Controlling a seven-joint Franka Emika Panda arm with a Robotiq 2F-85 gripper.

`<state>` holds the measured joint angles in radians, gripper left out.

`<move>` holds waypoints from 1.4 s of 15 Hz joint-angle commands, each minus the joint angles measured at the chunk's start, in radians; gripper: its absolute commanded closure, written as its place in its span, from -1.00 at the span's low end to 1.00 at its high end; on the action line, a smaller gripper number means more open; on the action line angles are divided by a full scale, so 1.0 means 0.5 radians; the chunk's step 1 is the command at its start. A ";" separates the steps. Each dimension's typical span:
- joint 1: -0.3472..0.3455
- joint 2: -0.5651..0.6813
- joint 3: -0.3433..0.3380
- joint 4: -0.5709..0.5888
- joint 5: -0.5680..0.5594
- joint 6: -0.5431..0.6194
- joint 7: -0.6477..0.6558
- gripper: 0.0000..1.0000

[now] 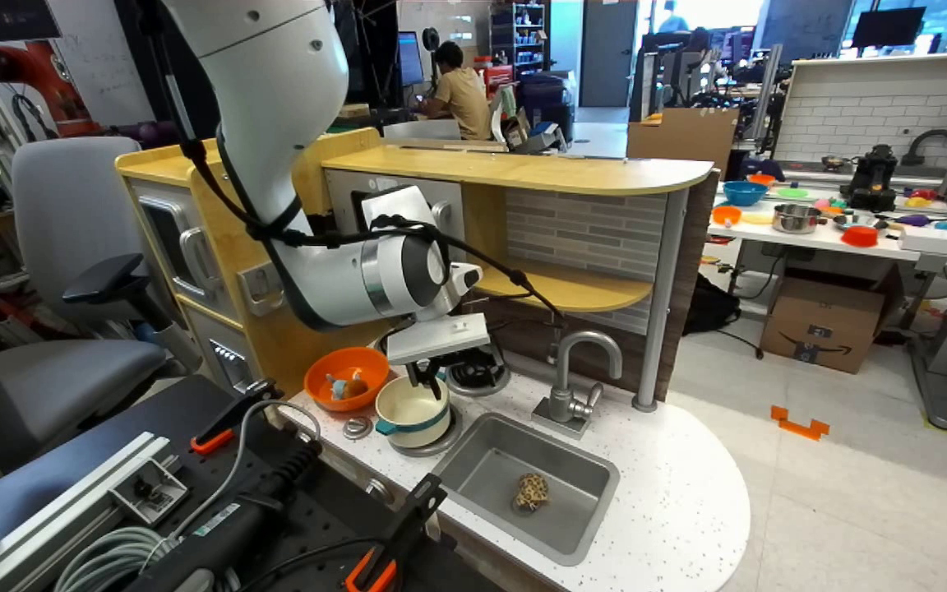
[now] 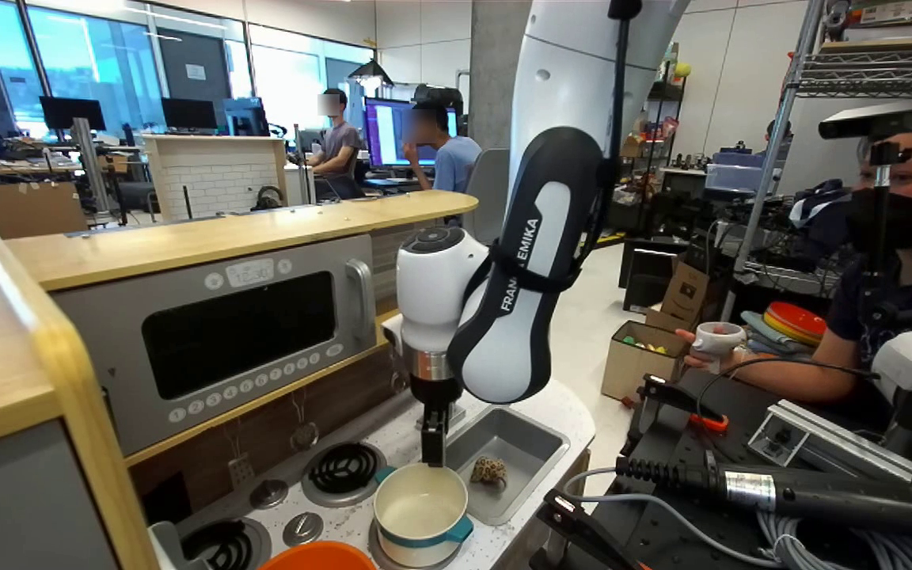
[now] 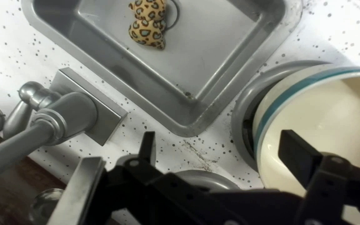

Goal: Pick up the white pot then place it back down on the stove

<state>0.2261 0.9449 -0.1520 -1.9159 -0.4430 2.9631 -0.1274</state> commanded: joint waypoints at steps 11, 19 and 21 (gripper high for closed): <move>-0.205 -1.173 -0.072 -1.216 0.190 0.107 0.052 -1.00; -0.393 -2.085 0.068 -1.545 0.424 -0.611 0.277 -1.00; -0.456 -2.313 0.104 -1.586 0.283 -0.950 0.343 -1.00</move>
<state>0.0434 -0.0164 -0.1234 -2.6443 -0.2224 2.6838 -0.0127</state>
